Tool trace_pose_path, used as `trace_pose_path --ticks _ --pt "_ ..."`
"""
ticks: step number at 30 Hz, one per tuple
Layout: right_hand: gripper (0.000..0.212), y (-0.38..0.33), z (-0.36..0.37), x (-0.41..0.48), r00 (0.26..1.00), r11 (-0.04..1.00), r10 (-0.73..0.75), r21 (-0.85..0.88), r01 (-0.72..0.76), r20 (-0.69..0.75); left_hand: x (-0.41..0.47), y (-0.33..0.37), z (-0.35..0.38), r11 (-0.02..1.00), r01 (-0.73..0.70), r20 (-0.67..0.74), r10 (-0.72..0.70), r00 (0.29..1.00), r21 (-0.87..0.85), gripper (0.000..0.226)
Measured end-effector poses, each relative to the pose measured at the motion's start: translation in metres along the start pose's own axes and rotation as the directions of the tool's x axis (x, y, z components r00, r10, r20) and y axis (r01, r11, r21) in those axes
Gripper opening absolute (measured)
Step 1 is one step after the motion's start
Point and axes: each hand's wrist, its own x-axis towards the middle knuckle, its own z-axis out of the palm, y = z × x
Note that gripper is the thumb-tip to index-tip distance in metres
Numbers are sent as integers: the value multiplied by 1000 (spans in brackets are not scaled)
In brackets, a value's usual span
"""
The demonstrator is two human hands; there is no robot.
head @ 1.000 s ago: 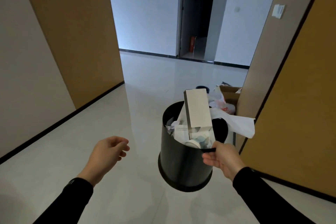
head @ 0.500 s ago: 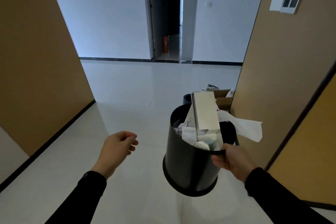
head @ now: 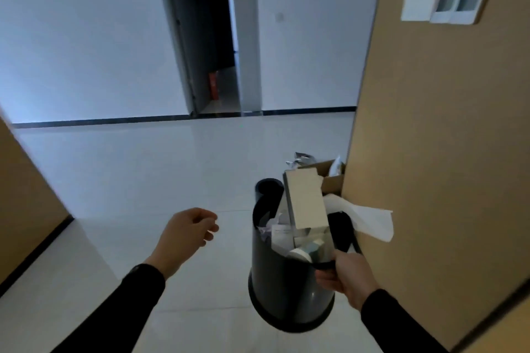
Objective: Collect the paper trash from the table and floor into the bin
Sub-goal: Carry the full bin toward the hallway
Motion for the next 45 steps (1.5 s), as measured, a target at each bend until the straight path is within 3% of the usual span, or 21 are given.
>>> trace_pose_path --ticks 7,12,15,21,25,28,37,45 --pt "28 -52 -35 88 977 986 10 166 26 -211 153 55 95 995 -91 259 77 963 42 14" --pt "32 -44 -69 152 905 946 113 324 28 -411 248 74 198 982 -171 501 111 859 76 17" --pt "27 -33 -78 197 818 904 228 426 24 -529 299 72 266 971 -216 650 99 753 103 14" --pt "21 -12 -82 265 590 802 467 597 32 -659 372 68 397 932 -307 885 -28 465 191 21" --pt "27 13 -85 287 530 722 557 688 70 -639 386 41 462 910 -319 936 -163 312 265 21" --pt "28 45 -89 313 512 680 596 728 89 -619 384 5 498 878 -398 955 -181 234 264 16" --pt "21 198 -121 423 450 615 652 773 158 -611 396 -145 619 831 -459 948 -254 191 315 23" --pt "18 333 -141 510 445 554 684 809 199 -578 395 -287 692 776 -508 926 -340 162 373 16"
